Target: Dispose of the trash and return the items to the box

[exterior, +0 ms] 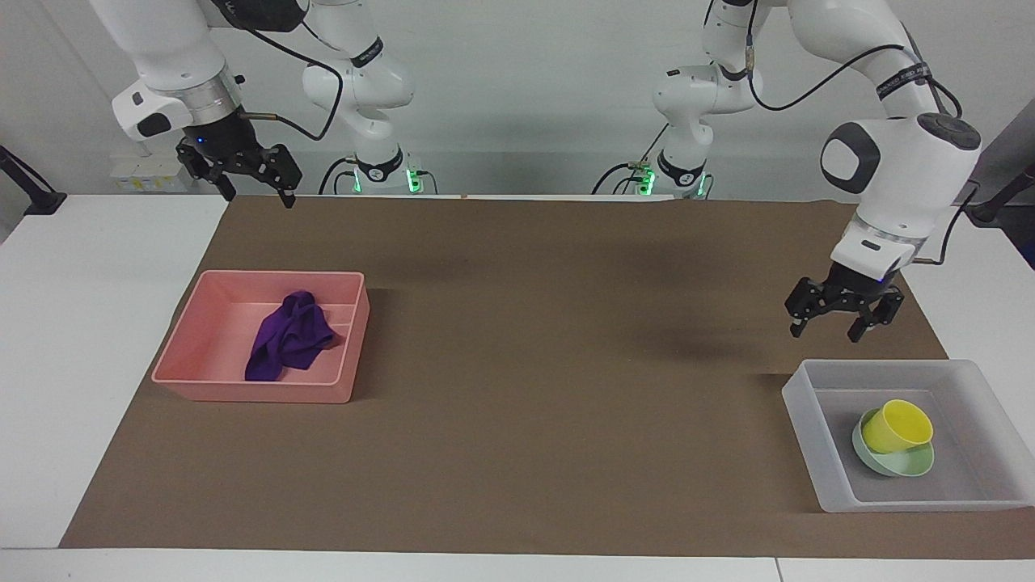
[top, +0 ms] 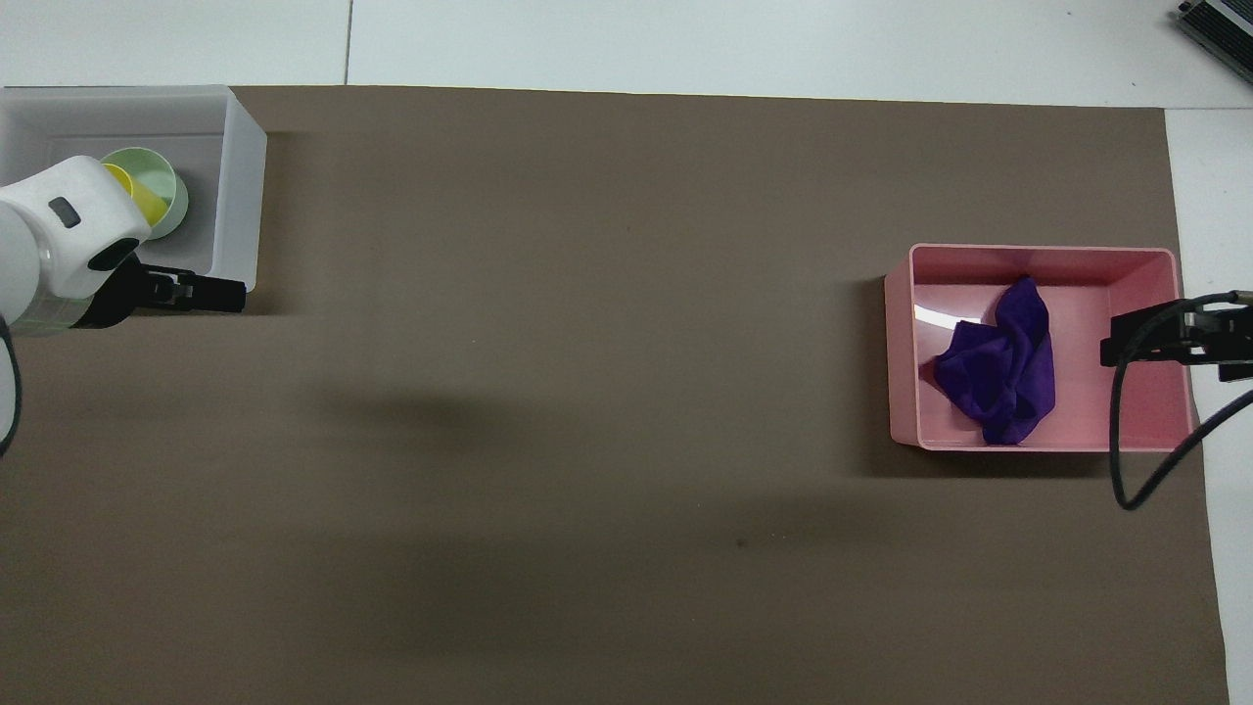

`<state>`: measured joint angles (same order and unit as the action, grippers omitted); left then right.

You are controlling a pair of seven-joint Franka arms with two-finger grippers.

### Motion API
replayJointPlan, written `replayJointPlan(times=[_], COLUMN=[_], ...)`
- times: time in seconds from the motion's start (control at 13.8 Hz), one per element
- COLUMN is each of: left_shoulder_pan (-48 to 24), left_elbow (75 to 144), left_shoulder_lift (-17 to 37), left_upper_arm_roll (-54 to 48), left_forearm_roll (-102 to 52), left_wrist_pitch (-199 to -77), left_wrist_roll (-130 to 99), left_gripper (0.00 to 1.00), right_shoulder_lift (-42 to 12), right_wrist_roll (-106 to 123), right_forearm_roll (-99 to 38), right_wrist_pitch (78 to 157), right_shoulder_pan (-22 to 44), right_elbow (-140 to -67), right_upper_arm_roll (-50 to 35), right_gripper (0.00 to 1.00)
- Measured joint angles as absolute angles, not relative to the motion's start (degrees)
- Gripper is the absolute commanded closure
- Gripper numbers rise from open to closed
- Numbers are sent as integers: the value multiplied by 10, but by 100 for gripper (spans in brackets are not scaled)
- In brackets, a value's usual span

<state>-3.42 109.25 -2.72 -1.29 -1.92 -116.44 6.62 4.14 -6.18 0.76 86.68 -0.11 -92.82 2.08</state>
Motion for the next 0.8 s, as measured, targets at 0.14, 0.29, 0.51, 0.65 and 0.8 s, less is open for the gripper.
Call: replayJointPlan(times=[0.14,0.29,0.51,0.65,0.8], left_shoulder_pan=[-34,-33,-33,-33,-33], left_elbow=[1059,1013,949,922,924], left_shoulder_lift=[-29,-20,5,18,18], left_upper_arm_roll=[-10,-6,-4,-2,-2], left_forearm_roll=[-18,-18,-17,-17,-17], left_wrist_pitch=[-1112,-1066,-1003,-967,-954], left_wrist_roll=[65,65,65,64,63], left_gripper=[0,0,0,0,0], right_shoulder_lift=[41,41,41,41,41], right_wrist_roll=[-62,-62,-62,-62,-62], right_forearm_roll=[8,8,8,8,8], right_wrist_pitch=[867,866,866,866,866], right_shoulder_pan=[-1,-1,-1,-1,-1], right_elbow=[-928,-929,-929,-929,-929], right_upper_arm_roll=[21,21,21,21,21], right_gripper=[0,0,0,0,0])
